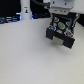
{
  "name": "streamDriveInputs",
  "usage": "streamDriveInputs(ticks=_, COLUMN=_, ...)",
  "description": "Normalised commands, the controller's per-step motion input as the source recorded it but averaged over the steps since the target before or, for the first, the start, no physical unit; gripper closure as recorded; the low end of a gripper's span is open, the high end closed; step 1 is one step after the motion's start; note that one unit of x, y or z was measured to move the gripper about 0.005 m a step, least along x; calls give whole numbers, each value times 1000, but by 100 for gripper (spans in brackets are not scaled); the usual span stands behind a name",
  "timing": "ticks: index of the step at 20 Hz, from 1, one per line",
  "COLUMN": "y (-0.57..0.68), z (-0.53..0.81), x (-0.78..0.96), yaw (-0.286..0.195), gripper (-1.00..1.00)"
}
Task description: Open the kcup holder, insert the kcup into the holder, and close the kcup holder
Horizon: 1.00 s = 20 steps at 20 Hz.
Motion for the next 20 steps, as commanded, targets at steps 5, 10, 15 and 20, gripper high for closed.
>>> streamDriveInputs(ticks=5, y=-114, z=-36, x=738, yaw=-6, gripper=-100)
streamDriveInputs(ticks=10, y=129, z=-205, x=248, yaw=71, gripper=-100)
streamDriveInputs(ticks=15, y=160, z=-215, x=-78, yaw=221, gripper=-100)
streamDriveInputs(ticks=20, y=46, z=-171, x=-211, yaw=277, gripper=-100)
